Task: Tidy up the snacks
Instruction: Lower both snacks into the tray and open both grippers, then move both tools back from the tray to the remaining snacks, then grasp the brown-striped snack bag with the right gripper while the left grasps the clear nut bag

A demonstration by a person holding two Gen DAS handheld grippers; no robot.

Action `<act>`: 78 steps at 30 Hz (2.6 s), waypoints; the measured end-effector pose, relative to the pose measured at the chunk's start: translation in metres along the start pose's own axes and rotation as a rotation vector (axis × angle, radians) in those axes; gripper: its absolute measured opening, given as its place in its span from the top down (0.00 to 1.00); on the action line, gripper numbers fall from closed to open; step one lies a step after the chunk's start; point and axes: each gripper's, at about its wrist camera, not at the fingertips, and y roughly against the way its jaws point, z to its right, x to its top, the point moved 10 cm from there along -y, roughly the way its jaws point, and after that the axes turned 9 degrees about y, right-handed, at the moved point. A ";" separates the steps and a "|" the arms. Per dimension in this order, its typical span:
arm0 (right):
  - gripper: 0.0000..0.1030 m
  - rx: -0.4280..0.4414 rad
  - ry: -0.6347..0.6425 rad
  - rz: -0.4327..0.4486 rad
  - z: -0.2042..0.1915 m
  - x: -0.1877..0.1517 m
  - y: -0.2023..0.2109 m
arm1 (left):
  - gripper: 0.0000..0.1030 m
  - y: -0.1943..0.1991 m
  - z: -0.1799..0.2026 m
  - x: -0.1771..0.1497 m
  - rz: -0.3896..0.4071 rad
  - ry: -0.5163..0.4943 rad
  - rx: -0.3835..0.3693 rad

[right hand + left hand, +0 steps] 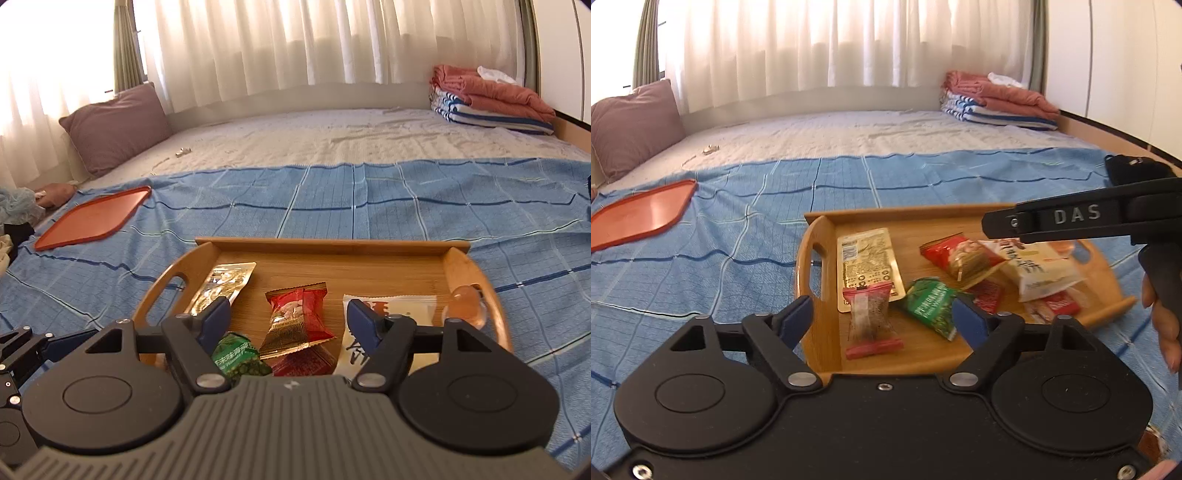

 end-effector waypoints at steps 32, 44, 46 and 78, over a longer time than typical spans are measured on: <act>0.13 -0.019 0.113 0.013 0.002 -0.136 0.184 | 0.07 0.170 0.019 -0.098 0.037 0.060 -0.087; 0.13 -0.045 0.146 -0.033 -0.001 -0.179 0.177 | 0.06 0.176 0.024 -0.143 0.019 0.020 -0.040; 0.13 -0.045 0.141 -0.040 -0.001 -0.184 0.174 | 0.06 0.175 0.024 -0.148 0.013 0.012 -0.035; 0.02 -0.099 0.118 -0.059 -0.008 -0.209 0.141 | 0.41 0.140 0.023 -0.182 -0.068 -0.008 0.010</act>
